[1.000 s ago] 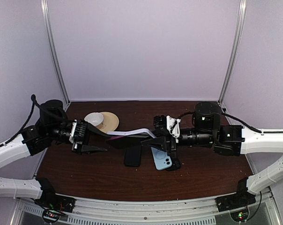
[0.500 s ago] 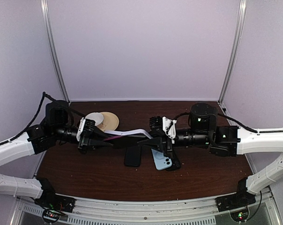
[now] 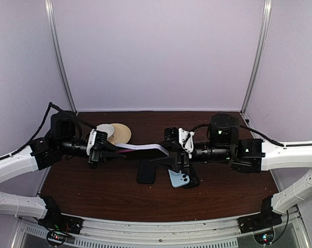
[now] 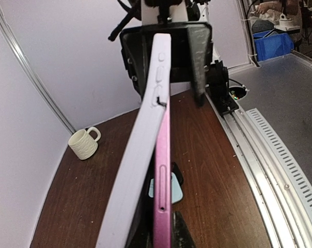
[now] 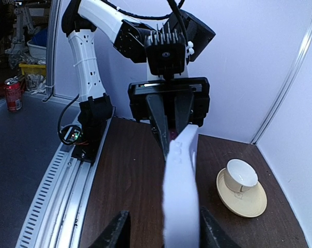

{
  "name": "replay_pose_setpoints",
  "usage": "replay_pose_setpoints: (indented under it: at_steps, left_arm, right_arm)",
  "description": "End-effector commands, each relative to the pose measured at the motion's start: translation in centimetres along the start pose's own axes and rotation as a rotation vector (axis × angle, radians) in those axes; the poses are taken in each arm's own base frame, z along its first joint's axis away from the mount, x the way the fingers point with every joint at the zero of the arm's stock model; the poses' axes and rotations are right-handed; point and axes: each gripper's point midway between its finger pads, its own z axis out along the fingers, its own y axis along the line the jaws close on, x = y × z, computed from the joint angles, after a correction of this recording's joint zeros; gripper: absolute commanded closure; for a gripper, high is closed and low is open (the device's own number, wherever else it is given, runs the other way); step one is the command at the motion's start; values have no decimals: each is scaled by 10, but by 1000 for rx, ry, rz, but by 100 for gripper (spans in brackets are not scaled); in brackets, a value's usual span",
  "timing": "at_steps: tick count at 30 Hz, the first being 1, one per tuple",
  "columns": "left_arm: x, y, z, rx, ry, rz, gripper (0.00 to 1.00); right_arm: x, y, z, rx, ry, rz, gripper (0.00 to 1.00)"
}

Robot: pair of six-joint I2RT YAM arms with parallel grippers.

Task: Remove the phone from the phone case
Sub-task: Pass from the right arm to the left, then pick up the phone case from the phone.

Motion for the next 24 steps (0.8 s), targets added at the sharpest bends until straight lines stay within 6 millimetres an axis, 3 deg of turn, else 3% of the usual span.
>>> replay_pose_setpoints:
  at_steps: [1,4,6,18,24]
  left_arm:
    - [-7,16,-2,-75,13,112,100]
    - [1,12,-1,-60,48,137,100]
    - [10,7,2,-42,93,155,100]
    - [26,-8,11,-1,166,239,100]
    - [28,-12,15,21,172,229,100]
  right_arm:
    - [-15,16,-7,-53,-50,39,40]
    - [-6,13,-11,-25,0,94,14]
    - [-2,12,-14,-16,38,121,9]
    - [1,21,-35,-41,132,235,2]
    - [-13,10,-14,-10,178,343,6]
